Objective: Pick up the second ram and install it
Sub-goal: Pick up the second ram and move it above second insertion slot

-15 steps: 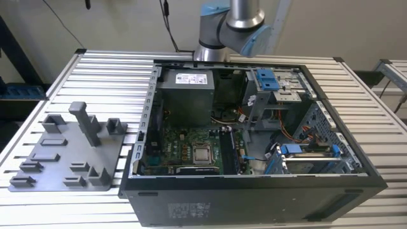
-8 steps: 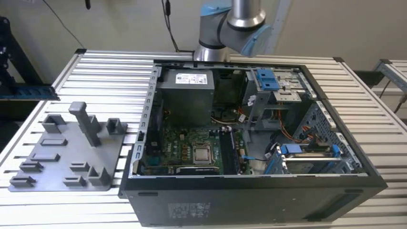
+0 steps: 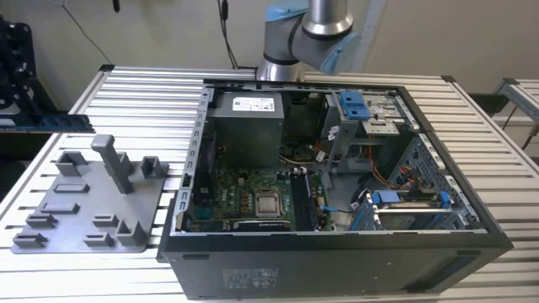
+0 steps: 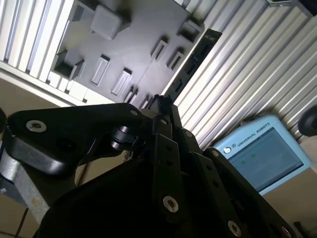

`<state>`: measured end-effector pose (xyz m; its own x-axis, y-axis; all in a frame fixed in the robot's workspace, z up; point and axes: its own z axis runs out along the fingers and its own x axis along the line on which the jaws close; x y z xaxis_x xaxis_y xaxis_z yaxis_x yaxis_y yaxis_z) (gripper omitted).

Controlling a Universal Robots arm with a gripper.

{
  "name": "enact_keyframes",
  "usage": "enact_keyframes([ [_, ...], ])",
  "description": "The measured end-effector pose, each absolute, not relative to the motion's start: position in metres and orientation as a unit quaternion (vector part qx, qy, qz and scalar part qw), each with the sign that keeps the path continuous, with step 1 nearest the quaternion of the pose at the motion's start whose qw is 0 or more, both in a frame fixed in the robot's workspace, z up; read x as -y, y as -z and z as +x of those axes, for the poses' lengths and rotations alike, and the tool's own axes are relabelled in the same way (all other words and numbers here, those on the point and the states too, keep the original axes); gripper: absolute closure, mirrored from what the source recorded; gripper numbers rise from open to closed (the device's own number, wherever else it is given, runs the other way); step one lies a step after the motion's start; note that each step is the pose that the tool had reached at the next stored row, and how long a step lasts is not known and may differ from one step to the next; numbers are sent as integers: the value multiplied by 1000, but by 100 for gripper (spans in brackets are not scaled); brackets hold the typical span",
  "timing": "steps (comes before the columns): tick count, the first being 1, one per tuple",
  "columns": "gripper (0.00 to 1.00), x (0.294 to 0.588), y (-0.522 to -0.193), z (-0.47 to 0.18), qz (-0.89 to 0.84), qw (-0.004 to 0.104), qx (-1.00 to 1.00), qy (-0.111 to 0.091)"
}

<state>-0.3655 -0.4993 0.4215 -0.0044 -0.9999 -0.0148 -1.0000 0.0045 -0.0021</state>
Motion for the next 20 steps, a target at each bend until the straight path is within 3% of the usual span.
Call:
enact_keyframes([
  [20, 86, 499, -422, -310, -705, 4, -709, -7],
])
